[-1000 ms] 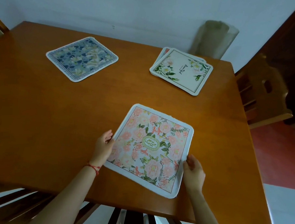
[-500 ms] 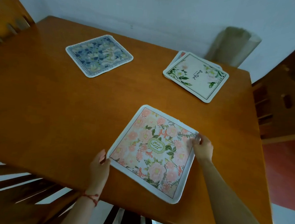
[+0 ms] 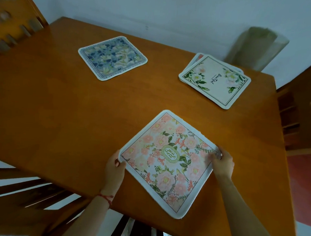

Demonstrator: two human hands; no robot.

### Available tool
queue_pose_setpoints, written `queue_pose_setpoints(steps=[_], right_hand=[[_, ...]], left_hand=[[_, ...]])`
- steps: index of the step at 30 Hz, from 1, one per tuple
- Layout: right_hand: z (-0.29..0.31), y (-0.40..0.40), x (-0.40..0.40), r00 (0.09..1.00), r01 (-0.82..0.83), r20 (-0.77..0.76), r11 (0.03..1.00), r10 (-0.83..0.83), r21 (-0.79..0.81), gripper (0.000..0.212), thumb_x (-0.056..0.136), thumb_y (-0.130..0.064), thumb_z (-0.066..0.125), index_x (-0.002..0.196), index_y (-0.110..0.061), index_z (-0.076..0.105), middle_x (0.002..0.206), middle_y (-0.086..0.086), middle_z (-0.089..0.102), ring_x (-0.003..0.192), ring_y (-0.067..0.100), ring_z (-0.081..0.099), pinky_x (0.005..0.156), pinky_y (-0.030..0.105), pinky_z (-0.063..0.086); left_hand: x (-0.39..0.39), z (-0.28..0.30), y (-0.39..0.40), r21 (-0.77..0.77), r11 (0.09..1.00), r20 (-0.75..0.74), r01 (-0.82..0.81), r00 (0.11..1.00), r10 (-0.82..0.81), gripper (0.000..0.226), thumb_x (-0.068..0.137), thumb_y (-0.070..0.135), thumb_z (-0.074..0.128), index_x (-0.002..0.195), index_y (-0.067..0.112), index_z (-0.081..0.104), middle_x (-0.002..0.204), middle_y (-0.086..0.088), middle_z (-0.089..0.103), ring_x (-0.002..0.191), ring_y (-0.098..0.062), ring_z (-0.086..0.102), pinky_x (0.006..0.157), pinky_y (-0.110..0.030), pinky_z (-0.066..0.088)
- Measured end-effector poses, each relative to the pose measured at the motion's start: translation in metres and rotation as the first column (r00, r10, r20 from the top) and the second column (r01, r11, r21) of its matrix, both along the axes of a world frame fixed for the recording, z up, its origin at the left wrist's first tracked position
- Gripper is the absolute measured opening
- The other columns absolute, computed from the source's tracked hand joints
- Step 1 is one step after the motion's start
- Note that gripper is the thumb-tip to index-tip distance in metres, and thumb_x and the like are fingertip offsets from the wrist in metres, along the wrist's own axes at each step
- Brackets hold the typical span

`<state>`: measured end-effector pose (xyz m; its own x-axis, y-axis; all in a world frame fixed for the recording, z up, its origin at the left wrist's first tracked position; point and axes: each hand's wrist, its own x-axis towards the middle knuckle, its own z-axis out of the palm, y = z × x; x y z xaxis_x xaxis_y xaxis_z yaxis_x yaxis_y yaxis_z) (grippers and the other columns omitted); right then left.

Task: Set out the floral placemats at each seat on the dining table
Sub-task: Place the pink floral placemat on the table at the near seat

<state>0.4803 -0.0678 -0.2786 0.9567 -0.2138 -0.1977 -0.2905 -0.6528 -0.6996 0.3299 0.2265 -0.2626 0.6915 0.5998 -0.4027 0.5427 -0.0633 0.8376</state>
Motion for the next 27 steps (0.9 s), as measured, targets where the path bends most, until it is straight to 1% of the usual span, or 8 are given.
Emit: queue_pose_setpoints(steps=[4, 10, 15, 17, 19, 22, 24, 27], right_hand=[[-0.006, -0.005, -0.034, 0.996, 0.075, 0.040, 0.997, -0.076, 0.022, 0.054, 0.083, -0.024, 0.062, 0.133, -0.012, 0.046, 0.132, 0.011, 0.054, 0.122, 0.034, 0.047, 0.096, 0.056, 0.042], [-0.015, -0.003, -0.074, 0.980, 0.196, 0.036, 0.979, -0.198, 0.050, 0.055, 0.085, -0.019, 0.064, 0.134, -0.009, 0.044, 0.137, 0.012, 0.049, 0.128, 0.031, 0.041, 0.102, 0.054, 0.038], [-0.014, 0.004, -0.100, 0.963, 0.263, 0.048, 0.962, -0.267, 0.078, 0.054, 0.084, -0.022, 0.065, 0.132, -0.006, 0.046, 0.135, 0.013, 0.050, 0.125, 0.032, 0.043, 0.100, 0.053, 0.041], [-0.014, 0.003, -0.101, 0.961, 0.266, 0.058, 0.961, -0.270, 0.072, 0.052, 0.085, -0.022, 0.063, 0.131, -0.006, 0.047, 0.133, 0.014, 0.052, 0.124, 0.032, 0.045, 0.099, 0.053, 0.042], [-0.012, 0.001, -0.096, 0.961, 0.265, 0.061, 0.961, -0.269, 0.075, 0.050, 0.085, -0.027, 0.057, 0.130, -0.007, 0.049, 0.132, 0.013, 0.053, 0.122, 0.032, 0.046, 0.098, 0.053, 0.043], [-0.006, 0.001, -0.078, 0.971, 0.233, 0.030, 0.968, -0.237, 0.092, 0.046, 0.086, -0.023, 0.050, 0.130, -0.011, 0.050, 0.134, 0.010, 0.052, 0.126, 0.029, 0.042, 0.103, 0.051, 0.038], [0.000, 0.003, -0.062, 0.984, 0.179, -0.016, 0.980, -0.179, 0.083, 0.047, 0.087, -0.018, 0.054, 0.133, -0.013, 0.047, 0.136, 0.007, 0.050, 0.128, 0.027, 0.039, 0.106, 0.050, 0.035], [0.003, 0.004, -0.042, 0.995, 0.069, -0.081, 0.996, -0.064, 0.057, 0.051, 0.083, -0.020, 0.059, 0.133, -0.017, 0.047, 0.134, 0.005, 0.052, 0.127, 0.025, 0.041, 0.105, 0.049, 0.036]], left_hand=[[0.022, 0.005, 0.012, 0.045, 0.998, -0.016, 0.052, 0.999, -0.052, 0.053, 0.091, 0.002, 0.047, 0.141, 0.009, 0.030, 0.143, -0.010, 0.039, 0.128, -0.027, 0.042, 0.089, -0.026, 0.041], [0.054, 0.000, 0.031, 0.103, 0.980, -0.026, 0.172, 0.985, -0.170, 0.055, 0.092, 0.010, 0.048, 0.142, 0.008, 0.025, 0.147, -0.013, 0.032, 0.127, -0.029, 0.044, 0.089, -0.033, 0.049], [0.068, 0.004, 0.035, 0.130, 0.967, -0.016, 0.217, 0.976, -0.217, 0.053, 0.092, 0.008, 0.048, 0.141, 0.004, 0.028, 0.148, -0.015, 0.031, 0.135, -0.030, 0.033, 0.103, -0.044, 0.040], [0.064, 0.006, 0.033, 0.132, 0.970, 0.002, 0.206, 0.978, -0.209, 0.047, 0.092, 0.007, 0.047, 0.137, 0.004, 0.035, 0.140, -0.013, 0.042, 0.118, -0.026, 0.051, 0.090, -0.040, 0.049], [0.054, 0.009, 0.027, 0.111, 0.977, 0.035, 0.180, 0.982, -0.184, 0.032, 0.092, 0.006, 0.046, 0.123, 0.011, 0.049, 0.117, -0.011, 0.060, 0.083, -0.010, 0.064, 0.067, -0.034, 0.057], [0.032, 0.017, 0.006, 0.046, 0.995, 0.079, 0.088, 0.993, -0.091, 0.021, 0.091, 0.003, 0.047, 0.104, 0.019, 0.051, 0.088, 0.009, 0.057, 0.060, 0.019, 0.056, 0.047, -0.008, 0.046], [0.015, 0.022, -0.012, -0.013, 0.999, 0.100, 0.039, 0.994, -0.038, 0.027, 0.091, 0.002, 0.047, 0.112, 0.018, 0.051, 0.095, 0.014, 0.053, 0.064, 0.016, 0.055, 0.046, -0.007, 0.042], [-0.006, 0.016, -0.030, -0.089, 0.996, 0.078, -0.029, 0.996, 0.036, 0.039, 0.089, -0.003, 0.048, 0.122, 0.017, 0.052, 0.115, 0.005, 0.052, 0.094, -0.007, 0.054, 0.062, -0.019, 0.046]])
